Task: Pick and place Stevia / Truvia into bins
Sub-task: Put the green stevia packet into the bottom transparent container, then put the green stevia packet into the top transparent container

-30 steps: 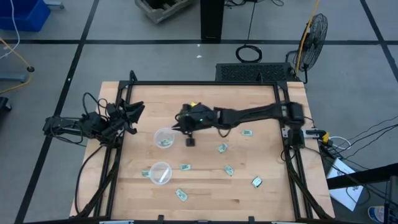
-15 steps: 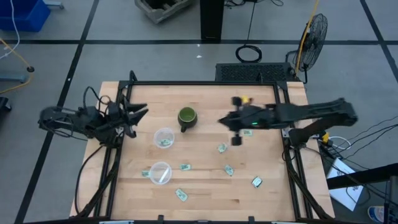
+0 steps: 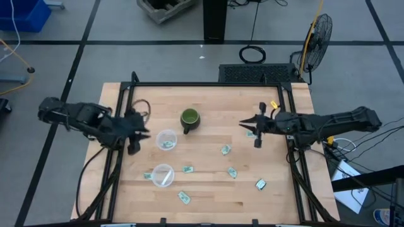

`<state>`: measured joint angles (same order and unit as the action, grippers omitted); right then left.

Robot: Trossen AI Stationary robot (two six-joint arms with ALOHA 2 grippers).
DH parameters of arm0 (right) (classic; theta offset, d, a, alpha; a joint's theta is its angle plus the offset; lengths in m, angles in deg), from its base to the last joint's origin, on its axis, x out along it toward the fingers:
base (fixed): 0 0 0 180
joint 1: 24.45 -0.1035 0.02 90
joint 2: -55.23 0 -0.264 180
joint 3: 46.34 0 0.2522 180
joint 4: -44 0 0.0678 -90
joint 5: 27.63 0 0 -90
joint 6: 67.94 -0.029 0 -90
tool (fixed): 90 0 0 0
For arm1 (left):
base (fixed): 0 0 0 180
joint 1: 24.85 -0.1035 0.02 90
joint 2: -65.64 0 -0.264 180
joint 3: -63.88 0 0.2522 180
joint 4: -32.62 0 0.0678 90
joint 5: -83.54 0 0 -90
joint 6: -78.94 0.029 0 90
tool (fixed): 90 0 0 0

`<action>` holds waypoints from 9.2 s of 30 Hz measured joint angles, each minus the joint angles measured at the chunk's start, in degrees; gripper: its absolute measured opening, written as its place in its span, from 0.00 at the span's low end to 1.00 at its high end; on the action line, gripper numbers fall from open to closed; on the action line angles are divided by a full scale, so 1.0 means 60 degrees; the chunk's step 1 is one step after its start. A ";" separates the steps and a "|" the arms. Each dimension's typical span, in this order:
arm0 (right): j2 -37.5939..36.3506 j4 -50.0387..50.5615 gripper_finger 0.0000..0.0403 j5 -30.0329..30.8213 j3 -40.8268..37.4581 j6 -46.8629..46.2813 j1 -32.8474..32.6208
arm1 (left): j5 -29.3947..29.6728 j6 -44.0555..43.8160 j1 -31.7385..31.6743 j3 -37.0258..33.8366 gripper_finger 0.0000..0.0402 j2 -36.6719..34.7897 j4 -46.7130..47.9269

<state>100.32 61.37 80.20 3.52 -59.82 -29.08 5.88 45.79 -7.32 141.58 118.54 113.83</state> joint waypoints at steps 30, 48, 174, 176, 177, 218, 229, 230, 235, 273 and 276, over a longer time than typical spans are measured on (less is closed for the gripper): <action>0.0061 -0.0943 0.37 0.0010 -0.0511 0.0015 0.0650 | -0.2769 -0.7594 0.3663 -0.0018 0.28 0.5111 0.1087; 0.0061 -0.0982 0.36 0.0010 -0.0511 0.0037 0.0650 | -0.2800 -0.7497 0.4222 -0.2451 0.28 0.5367 -0.1733; 0.1077 -0.1496 0.36 -0.0001 -0.0507 -0.0098 0.0650 | 0.0132 -0.7157 0.3628 -0.2435 0.01 0.2431 -0.3066; 0.1081 -0.1494 0.36 -0.0001 -0.0507 -0.0095 0.0650 | 0.0210 -0.6501 0.3456 -0.2445 0.01 0.2774 -0.3116; 0.1078 -0.1496 0.36 -0.0001 -0.0507 -0.0097 0.0648 | 0.0199 -0.6275 0.3365 -0.2455 0.01 0.2981 -0.3106; 0.1077 -0.0192 0.36 0.0593 -0.0507 -0.0169 0.0628 | -0.1941 -0.5251 0.1716 -0.2122 0.15 0.4725 -0.4285; 0.1312 0.4641 0.36 -0.0015 -0.0511 -0.3979 0.0639 | -0.1024 -0.1043 0.0955 0.0103 0.02 0.4657 -0.4273; 0.1425 0.4879 0.36 0.0011 -0.0509 -0.4172 0.0639 | -0.0708 -0.0504 0.0890 0.0279 0.01 0.4657 -0.4268; 0.2159 0.4807 0.36 0.0192 -0.0745 -0.4350 0.0646 | 0.0539 0.1356 0.0575 0.0821 0.06 0.4657 -0.4360; 0.3527 -0.2503 0.03 -0.0418 -0.3097 -0.4338 0.1280 | 0.1457 0.2928 -0.0569 0.0823 0.29 0.4697 -0.4512; 0.3525 -0.3855 0.04 -0.1216 -0.3100 -0.4106 0.1283 | 0.1620 0.2969 -0.0641 0.0823 0.29 0.4701 -0.4547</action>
<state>121.47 38.24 72.90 -15.09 -84.46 -21.38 15.60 63.61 -11.16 146.52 146.74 86.55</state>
